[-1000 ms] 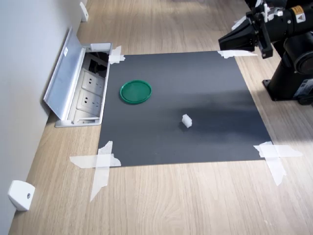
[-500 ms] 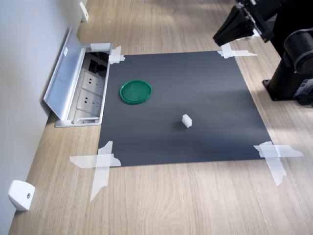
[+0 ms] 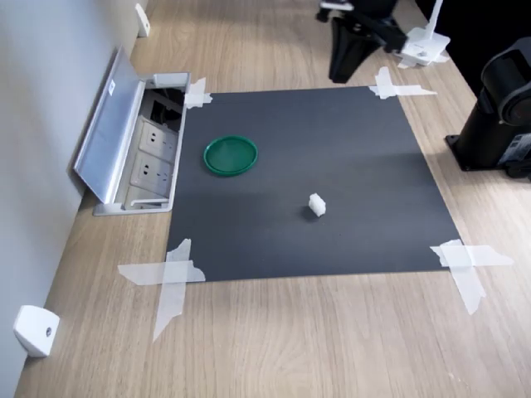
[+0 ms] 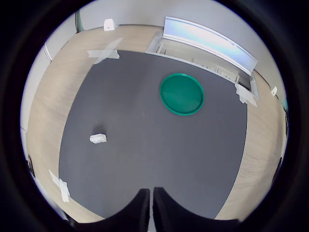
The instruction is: Grasp a white terminal and put it on the green lid.
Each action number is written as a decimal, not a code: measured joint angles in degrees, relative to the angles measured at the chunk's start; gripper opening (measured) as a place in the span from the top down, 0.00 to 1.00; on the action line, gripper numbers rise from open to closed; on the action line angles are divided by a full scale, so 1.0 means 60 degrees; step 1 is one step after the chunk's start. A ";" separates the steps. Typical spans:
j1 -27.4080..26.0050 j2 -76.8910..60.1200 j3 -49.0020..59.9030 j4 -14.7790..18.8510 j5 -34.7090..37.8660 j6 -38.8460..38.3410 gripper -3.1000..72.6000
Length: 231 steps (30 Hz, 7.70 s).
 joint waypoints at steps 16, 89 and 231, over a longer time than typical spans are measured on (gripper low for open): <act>0.1253 0.2209 -0.0736 -0.0316 0.0630 -0.0839 0.14; 0.4436 0.4597 -0.0797 -0.1200 -0.1035 0.1479 0.19; 0.0023 -1.1183 0.8211 0.2043 -0.6448 0.0223 0.97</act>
